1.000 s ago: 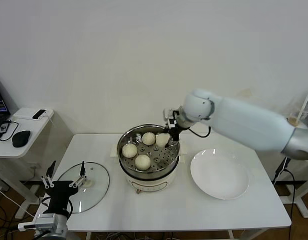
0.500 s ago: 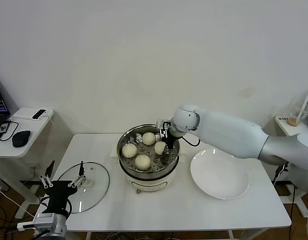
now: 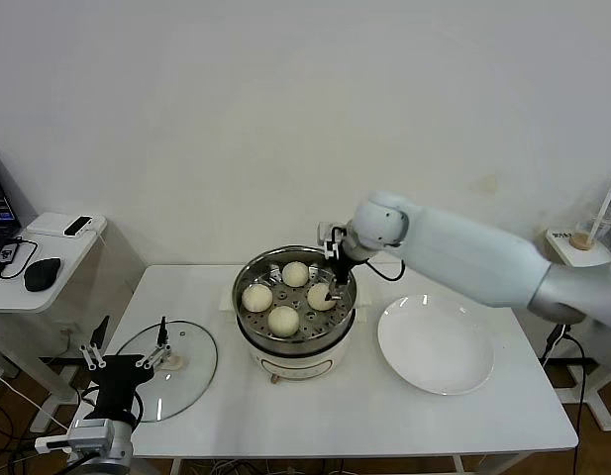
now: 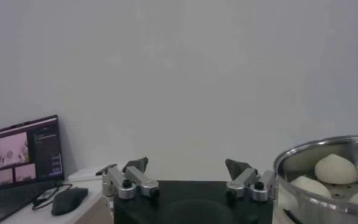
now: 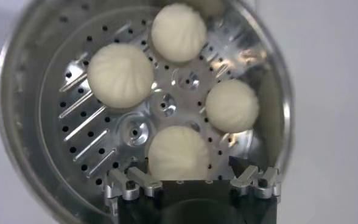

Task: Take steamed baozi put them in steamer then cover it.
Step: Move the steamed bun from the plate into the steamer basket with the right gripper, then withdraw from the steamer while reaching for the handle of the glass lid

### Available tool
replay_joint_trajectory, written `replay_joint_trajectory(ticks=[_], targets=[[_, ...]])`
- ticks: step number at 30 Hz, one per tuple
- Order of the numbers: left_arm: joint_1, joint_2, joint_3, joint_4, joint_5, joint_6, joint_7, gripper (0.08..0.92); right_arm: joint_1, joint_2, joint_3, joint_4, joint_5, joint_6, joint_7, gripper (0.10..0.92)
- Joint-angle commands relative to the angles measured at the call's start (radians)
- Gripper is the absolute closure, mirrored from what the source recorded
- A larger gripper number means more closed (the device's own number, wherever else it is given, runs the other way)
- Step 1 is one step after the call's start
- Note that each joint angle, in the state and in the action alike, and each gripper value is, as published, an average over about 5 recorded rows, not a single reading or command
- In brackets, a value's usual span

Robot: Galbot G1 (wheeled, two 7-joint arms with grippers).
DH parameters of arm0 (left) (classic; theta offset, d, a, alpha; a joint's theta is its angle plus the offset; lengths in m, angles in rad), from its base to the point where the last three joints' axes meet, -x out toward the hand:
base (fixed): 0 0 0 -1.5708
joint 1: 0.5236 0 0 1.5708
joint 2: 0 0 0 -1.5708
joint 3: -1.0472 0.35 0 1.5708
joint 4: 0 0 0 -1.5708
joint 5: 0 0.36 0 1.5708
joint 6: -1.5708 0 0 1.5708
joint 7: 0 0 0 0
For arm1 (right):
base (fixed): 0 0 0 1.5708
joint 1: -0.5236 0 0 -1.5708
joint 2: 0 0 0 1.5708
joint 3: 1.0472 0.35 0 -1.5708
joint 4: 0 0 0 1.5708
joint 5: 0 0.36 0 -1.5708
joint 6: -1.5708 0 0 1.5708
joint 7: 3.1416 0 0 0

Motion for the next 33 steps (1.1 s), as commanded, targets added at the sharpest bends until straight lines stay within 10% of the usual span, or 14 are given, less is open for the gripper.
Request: replay_joint_trajectory(ticks=[1, 13, 24, 33], targets=[[0.0, 0.0, 0.002, 0.002, -0.008, 0.0, -0.003, 0.177, -0.008, -0.165, 0.116, 0.19, 0.154, 0.007, 0.208, 0.202], [0.001, -0.013, 0.016, 0.016, -0.006, -0.022, -0.009, 0.177, -0.795, -0.345, 0.798, 0.514, 0.108, 0.38, 0.744, 0.203], [0.005, -0.003, 0.044, 0.114, 0.135, -0.052, -0.008, 0.177, -1.527, -0.039, 1.583, 0.511, -0.056, 0.75, 0.66, 0.203], [-0.021, 0.07, 0.024, 0.356, 0.723, -0.155, 0.0, 0.177, -1.766, 0.265, 1.886, 0.505, -0.094, 0.771, 0.632, 0.203]])
